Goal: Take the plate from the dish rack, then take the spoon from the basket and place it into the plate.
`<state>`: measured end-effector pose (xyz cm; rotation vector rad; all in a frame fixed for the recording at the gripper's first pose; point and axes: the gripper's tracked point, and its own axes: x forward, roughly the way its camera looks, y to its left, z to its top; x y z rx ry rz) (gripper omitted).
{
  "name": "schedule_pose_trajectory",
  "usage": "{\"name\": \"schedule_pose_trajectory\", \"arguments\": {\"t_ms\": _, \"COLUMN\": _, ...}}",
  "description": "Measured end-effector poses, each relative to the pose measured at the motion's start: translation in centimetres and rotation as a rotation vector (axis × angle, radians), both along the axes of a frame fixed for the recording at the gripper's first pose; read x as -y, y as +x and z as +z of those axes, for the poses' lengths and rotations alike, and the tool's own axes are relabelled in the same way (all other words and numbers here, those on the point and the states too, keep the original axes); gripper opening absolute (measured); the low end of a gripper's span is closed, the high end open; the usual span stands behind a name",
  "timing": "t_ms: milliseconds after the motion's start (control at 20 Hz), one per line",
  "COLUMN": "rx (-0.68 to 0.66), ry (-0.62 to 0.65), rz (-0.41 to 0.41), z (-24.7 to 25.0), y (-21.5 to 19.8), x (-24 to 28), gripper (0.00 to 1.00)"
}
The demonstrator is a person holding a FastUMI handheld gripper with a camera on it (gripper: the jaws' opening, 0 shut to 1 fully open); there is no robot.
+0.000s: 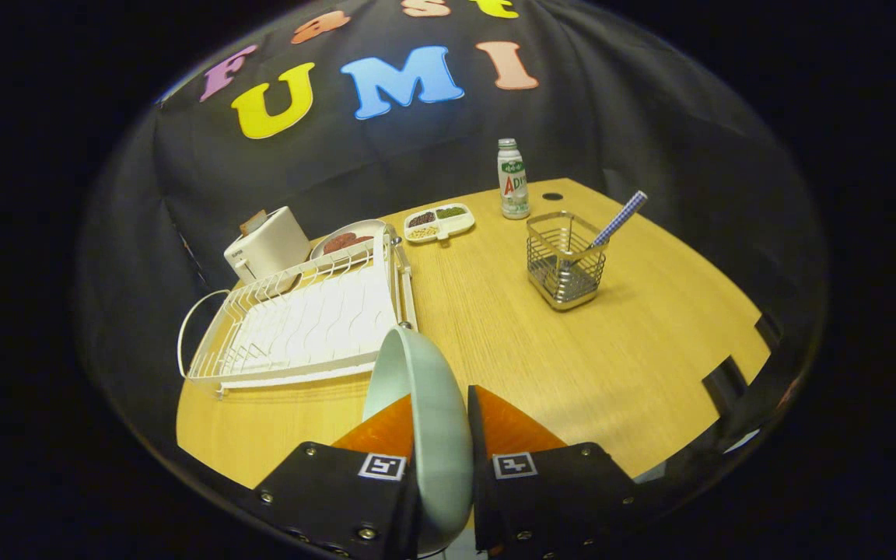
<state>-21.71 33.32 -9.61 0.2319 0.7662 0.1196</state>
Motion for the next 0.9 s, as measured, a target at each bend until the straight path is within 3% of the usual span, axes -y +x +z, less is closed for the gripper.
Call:
{"name": "schedule_pose_trajectory", "arguments": {"t_ms": 400, "rx": -0.052, "ry": 0.01, "rz": -0.016, "z": -2.5, "y": -0.2, "x": 0.7, "gripper": 0.36}}
{"name": "schedule_pose_trajectory", "arguments": {"t_ms": 550, "rx": -0.044, "ry": -0.016, "rz": -0.018, "z": -2.5, "y": -0.2, "x": 1.3, "gripper": 0.55}}
{"name": "schedule_pose_trajectory", "arguments": {"t_ms": 900, "rx": -0.01, "ry": -0.038, "rz": 0.002, "z": -1.4, "y": 0.6, "x": 1.2, "gripper": 0.55}}
